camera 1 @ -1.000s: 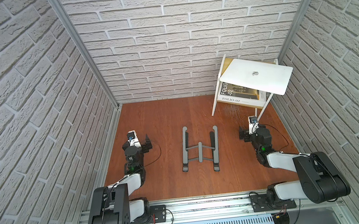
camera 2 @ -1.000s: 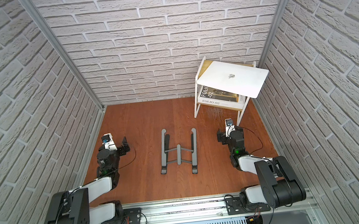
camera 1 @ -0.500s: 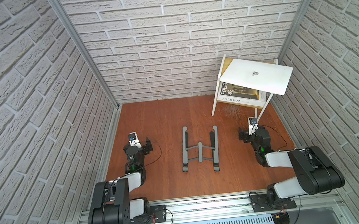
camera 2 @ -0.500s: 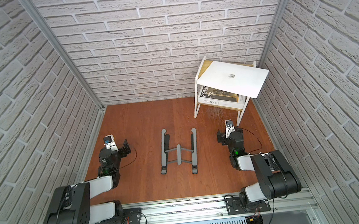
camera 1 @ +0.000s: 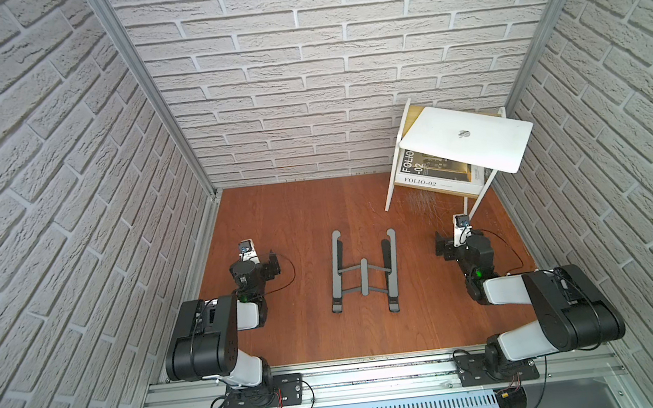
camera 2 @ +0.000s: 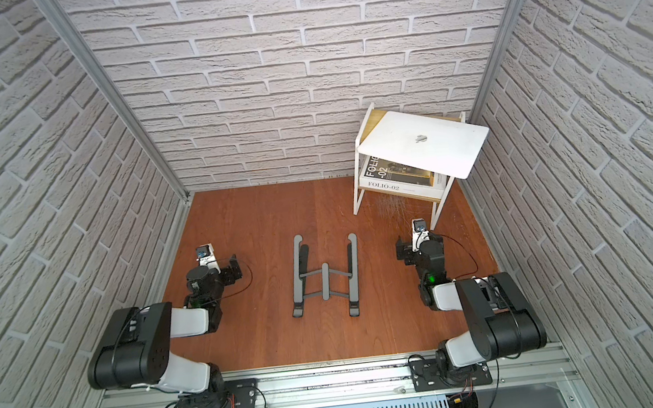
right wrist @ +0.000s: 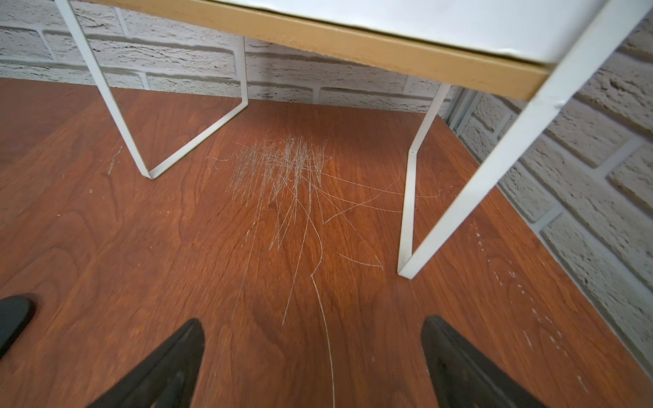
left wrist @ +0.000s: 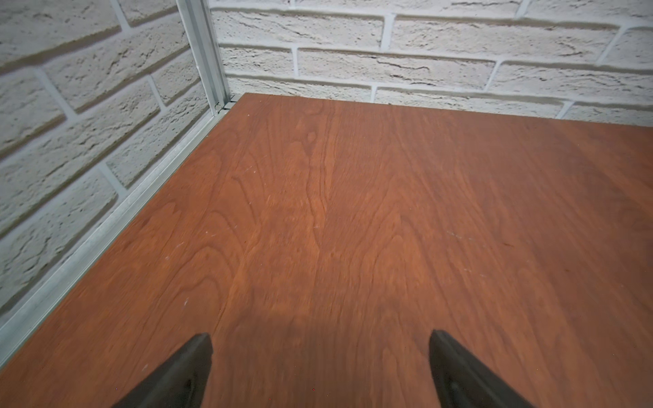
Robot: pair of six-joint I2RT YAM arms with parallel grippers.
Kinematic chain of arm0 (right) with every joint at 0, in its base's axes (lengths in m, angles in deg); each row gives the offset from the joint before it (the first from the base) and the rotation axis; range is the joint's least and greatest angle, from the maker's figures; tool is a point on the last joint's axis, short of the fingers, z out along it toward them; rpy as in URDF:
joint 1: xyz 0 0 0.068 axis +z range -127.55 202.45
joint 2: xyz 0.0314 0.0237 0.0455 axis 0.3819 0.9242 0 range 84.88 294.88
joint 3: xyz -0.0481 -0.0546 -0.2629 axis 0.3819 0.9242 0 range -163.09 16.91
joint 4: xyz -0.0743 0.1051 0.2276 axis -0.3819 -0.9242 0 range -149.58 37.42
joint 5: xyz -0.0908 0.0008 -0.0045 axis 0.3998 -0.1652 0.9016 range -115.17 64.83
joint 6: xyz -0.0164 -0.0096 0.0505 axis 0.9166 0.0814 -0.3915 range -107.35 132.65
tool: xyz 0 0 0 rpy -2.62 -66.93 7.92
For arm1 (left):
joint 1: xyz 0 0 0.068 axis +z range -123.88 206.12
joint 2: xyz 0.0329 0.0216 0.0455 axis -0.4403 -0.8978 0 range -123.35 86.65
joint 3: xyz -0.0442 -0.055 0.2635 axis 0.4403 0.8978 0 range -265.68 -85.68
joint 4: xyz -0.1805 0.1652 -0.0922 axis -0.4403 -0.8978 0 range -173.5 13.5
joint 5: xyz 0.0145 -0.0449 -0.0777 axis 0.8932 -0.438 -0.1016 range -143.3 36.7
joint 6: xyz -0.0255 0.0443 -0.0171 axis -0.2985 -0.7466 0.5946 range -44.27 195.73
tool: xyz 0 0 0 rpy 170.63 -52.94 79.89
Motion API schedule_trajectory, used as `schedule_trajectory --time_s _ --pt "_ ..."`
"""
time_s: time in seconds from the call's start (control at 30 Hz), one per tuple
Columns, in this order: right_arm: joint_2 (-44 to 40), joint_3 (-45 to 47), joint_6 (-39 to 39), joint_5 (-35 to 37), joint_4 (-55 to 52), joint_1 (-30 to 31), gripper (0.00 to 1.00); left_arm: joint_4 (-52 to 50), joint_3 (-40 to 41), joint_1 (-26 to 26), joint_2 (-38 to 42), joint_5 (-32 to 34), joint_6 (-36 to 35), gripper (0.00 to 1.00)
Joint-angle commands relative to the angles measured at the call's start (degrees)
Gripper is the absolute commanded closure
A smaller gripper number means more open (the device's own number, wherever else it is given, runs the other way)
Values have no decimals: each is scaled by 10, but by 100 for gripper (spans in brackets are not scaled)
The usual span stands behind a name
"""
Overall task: Close the laptop lid and set it aside
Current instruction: Reset both arms
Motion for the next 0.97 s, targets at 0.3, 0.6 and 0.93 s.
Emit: schedule_trajectory --time_s 0.3,0.6,0.93 --pt "43 -71 -39 -5 -60 -27 1 -67 -57 15 -17 -41 -2 1" --pt "43 -75 -44 -26 -69 -37 1 -66 -57 10 -17 -33 -5 2" --pt "45 -80 -46 -35 -79 -42 1 -66 -57 11 -17 -33 -6 2"
